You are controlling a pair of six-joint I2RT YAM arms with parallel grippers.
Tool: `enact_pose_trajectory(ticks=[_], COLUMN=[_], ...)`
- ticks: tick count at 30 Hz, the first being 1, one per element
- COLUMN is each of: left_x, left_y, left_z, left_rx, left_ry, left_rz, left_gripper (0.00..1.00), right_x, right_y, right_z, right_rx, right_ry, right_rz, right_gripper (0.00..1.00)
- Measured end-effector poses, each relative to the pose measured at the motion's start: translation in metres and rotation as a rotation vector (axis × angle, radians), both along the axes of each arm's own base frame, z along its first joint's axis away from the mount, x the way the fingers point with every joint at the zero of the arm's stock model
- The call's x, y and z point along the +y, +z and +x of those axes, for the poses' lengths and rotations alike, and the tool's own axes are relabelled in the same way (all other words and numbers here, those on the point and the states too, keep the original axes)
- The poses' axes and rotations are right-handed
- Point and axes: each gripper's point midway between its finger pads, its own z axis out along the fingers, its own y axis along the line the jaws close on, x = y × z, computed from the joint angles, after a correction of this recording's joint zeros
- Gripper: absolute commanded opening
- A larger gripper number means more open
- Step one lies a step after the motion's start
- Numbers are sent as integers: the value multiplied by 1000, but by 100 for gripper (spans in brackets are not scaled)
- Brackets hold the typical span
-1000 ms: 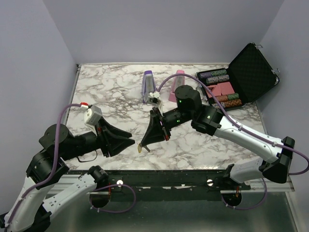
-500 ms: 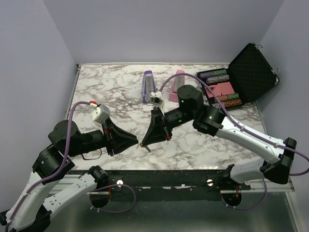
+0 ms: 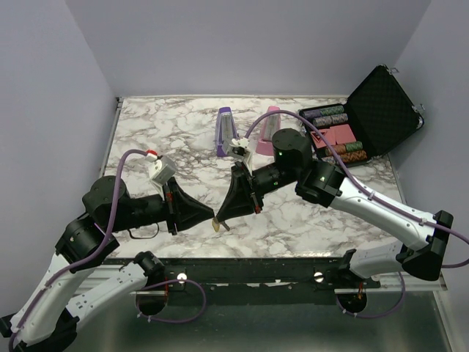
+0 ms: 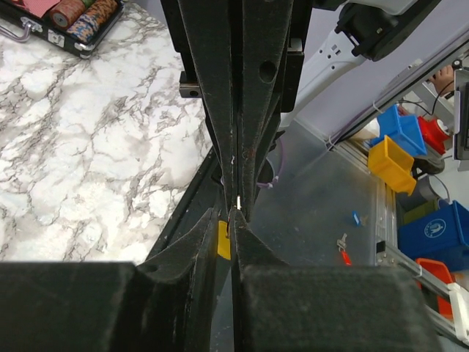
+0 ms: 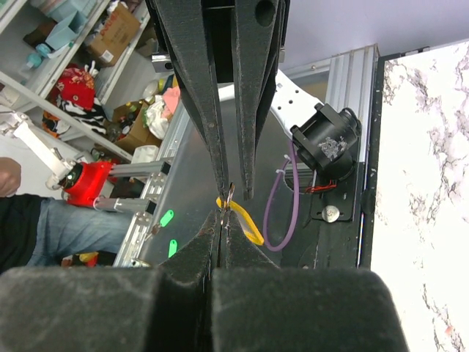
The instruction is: Remove the keys from the keyring
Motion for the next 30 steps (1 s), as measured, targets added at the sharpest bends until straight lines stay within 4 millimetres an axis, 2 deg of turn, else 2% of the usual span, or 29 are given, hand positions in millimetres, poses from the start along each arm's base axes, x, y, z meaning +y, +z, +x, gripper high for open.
enact_pose_trajectory(ticks=[6,10,11,21,30], left_x=[-3,-6,-6,-5,2], left_y=[1,2,2,5,19], left_z=[0,0,0,-2,1], left_rx=[9,13,12,30,28], left_ry=[-15,-29,-33,-28,49], left_rz=[7,11,10,-4,-112], left_gripper=[19,1,0,0,0], right_x=[0,0,0,1,6], right_y=[0,0,0,3,16], right_z=[0,0,0,1,7], right_rx=[0,0,-1,-9,-21], right_ry=[0,0,-1,-20,-85], right_rz=[0,1,1,13,91], right_gripper=[1,1,1,1,1])
